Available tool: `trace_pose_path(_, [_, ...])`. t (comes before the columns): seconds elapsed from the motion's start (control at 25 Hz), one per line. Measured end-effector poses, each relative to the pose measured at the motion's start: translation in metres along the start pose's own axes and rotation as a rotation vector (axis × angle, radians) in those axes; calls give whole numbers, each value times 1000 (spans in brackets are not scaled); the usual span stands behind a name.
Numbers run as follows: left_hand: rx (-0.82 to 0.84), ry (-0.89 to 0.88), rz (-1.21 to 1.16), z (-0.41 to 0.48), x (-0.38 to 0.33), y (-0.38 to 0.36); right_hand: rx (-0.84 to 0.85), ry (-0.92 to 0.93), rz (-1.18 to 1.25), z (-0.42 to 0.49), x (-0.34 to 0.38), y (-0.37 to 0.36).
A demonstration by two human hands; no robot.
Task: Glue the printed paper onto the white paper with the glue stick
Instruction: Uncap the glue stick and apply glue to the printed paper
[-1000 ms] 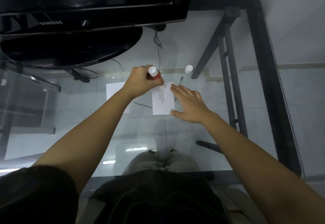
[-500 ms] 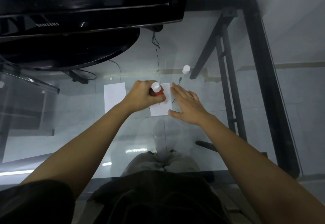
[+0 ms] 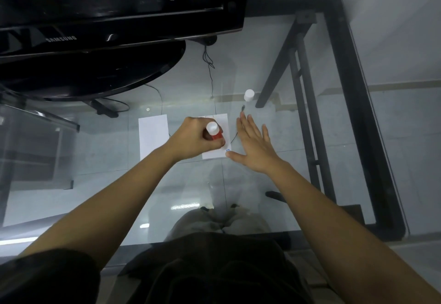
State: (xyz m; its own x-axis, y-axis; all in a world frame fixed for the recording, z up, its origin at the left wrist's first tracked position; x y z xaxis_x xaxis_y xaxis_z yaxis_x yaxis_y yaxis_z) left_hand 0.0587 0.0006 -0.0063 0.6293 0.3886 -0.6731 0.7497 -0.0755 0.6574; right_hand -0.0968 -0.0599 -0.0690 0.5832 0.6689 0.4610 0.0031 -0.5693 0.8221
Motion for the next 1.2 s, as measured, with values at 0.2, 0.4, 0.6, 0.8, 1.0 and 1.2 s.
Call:
trace_pose_path(0.2, [-104,4,34,29,-5,15,3,-5,-10,2,-2,-2])
trace_pose_path(0.4, [-142,-31,-55,11,-8,9,-11,14,20,0,-1,-1])
trace_pose_path(0.6, [-48,-80,17,0,-11,-6,-11,14,15,1,-2,-2])
trace_pose_path(0.8, [-161,-9,30,35,-10,16,-11,7,7,2,-3,-3])
trace_pose_path(1.0, [-135,-32,-2,19,-10,12,-19,19,17,2,-4,-5])
trace_pose_path(1.2, [-35,-42,34,7,-9,-2,-26,19,4,2,-4,-5])
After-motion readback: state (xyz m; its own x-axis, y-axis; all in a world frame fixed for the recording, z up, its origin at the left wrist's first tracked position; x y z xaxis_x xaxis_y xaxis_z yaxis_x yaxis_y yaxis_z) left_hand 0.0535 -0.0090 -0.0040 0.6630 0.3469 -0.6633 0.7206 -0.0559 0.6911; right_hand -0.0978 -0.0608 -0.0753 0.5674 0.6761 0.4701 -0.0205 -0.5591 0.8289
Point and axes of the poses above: each hand's wrist, its own z-axis towards the middle knuckle, its own y-axis out of the back of the hand, x = y × z, the point moved 4 cm from there along z, towards the middle knuckle, and after that the axes turned 8 degrees about y, right-handed, at the moved point
